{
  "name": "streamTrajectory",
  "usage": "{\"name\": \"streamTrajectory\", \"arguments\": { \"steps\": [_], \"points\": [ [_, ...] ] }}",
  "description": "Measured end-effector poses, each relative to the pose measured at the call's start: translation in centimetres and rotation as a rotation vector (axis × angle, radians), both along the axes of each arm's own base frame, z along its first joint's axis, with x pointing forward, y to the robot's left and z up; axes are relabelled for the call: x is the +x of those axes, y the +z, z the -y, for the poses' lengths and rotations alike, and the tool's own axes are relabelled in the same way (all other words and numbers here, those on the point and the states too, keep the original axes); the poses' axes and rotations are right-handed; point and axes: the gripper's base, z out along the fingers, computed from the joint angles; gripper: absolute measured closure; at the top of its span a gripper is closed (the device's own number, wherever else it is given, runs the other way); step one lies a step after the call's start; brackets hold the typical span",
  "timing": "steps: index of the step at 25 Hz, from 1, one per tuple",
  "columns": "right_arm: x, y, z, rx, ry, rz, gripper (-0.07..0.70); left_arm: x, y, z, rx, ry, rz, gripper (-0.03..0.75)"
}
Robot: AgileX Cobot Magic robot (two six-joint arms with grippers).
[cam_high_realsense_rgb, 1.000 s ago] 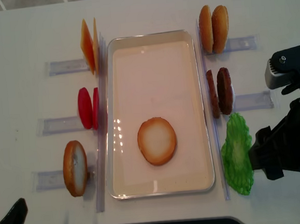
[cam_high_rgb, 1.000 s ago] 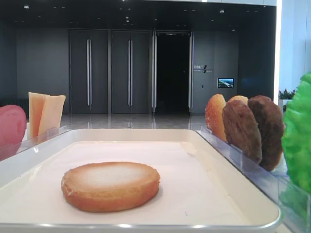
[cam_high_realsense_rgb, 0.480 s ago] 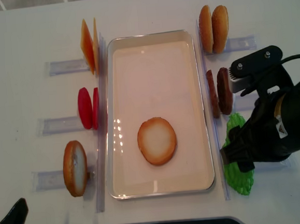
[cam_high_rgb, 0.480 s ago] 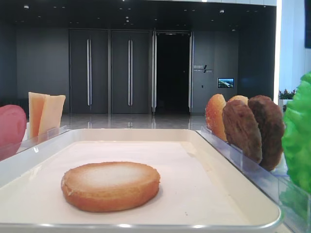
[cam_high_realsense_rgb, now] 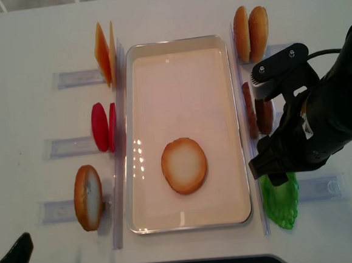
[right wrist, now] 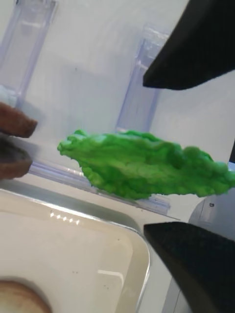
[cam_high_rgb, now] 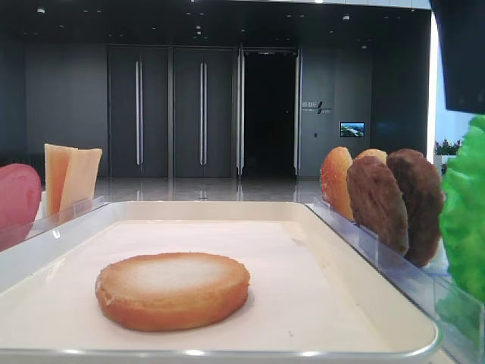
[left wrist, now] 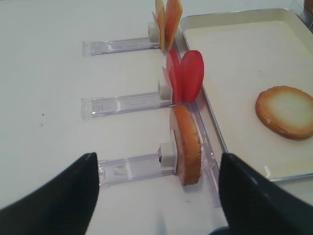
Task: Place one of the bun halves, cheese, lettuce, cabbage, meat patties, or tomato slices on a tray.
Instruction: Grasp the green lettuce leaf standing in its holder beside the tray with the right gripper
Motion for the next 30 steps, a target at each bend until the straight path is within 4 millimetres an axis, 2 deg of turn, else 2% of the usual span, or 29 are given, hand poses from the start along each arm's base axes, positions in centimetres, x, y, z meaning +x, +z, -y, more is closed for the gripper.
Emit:
{"name": "streamTrajectory", "arguments": {
  "steps": [7,16,22,30],
  "points": [
    [0.3,0.0,0.34,-0.009,-0.001,0.005,0.095,0.0,0.0,0.0,0.0,0.0,0.0,0.136],
    [0.09,-0.03,0.37,-0.014,0.013,-0.018,0.226,0.0,0.0,0.0,0.0,0.0,0.0,0.136],
    [0.0,-0.04,0.28,-0.006,0.026,-0.027,0.267,0.0,0.0,0.0,0.0,0.0,0.0,0.136],
    [-0.07,-0.05,0.21,0.0,0.032,-0.033,0.43,0.0,0.0,0.0,0.0,0.0,0.0,0.136]
  ]
}}
